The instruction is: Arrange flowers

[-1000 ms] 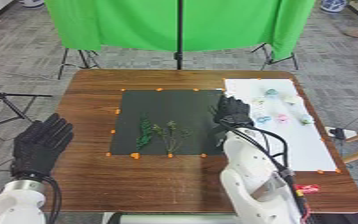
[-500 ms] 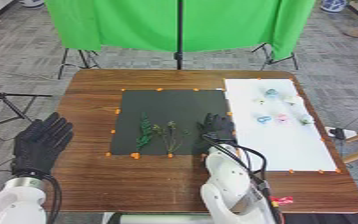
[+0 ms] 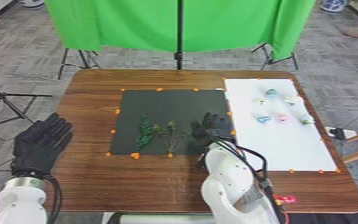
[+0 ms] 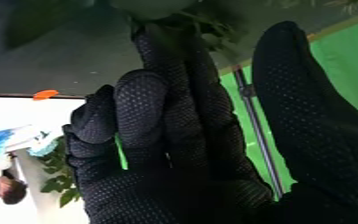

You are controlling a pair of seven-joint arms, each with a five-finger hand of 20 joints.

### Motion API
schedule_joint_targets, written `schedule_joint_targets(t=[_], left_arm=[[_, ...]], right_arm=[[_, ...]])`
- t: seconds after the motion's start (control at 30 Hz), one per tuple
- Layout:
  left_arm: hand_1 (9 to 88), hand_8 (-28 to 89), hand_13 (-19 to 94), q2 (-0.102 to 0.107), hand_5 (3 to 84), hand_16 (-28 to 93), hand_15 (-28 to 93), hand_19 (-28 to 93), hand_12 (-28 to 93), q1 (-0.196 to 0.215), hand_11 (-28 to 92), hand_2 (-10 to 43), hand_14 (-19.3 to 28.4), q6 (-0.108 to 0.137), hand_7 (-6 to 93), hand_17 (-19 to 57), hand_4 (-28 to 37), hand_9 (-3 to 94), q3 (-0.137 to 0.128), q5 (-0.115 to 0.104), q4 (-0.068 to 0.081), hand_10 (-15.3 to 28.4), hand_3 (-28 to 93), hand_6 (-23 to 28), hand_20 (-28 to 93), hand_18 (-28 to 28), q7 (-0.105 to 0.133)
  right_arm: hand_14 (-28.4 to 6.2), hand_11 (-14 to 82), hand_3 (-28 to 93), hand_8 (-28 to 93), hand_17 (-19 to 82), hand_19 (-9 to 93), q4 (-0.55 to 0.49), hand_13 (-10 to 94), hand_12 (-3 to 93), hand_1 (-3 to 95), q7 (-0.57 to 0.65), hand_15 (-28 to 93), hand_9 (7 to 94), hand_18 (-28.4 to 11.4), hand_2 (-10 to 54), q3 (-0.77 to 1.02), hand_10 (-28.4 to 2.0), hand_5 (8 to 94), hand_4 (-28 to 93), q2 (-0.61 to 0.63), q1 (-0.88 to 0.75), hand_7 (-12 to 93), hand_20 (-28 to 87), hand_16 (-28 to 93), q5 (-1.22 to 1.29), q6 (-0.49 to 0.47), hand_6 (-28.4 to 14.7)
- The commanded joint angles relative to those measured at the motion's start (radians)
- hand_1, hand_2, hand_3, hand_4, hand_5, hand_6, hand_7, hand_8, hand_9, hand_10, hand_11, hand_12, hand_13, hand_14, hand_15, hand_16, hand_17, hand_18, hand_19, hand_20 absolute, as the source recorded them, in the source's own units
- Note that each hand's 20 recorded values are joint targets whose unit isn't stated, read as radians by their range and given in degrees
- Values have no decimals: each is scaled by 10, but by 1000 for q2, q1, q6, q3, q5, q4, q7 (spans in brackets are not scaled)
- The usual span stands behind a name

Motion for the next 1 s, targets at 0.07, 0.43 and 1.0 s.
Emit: schedule_joint_targets(t=[0.07,0.43,1.0], left_arm=[[320,-91,305,-19,491,-70,453,342,126,20,231,151,156,-4,135,-39,-222,411,-12,0,3,150,770,101,165,147,3],[324,-91,309,-40,494,-70,452,343,125,30,234,179,155,10,136,-39,-232,415,-40,-4,7,148,769,100,164,147,9],[322,-92,311,-39,496,-70,454,344,124,32,238,177,156,10,137,-39,-242,417,-33,5,17,148,759,100,164,146,-8]], right_arm=[[-199,252,713,-89,356,907,-81,603,207,451,-15,726,714,-284,-95,-2,-204,629,-260,60,-29,261,515,416,-5,26,-94],[-192,201,693,108,332,899,-158,589,213,590,-14,711,708,-272,45,55,-198,699,-271,158,-129,167,507,396,8,-69,-86],[-188,208,715,116,324,877,-245,596,241,579,-113,692,732,-269,68,8,-190,722,-259,174,-233,165,507,423,18,-156,-78]])
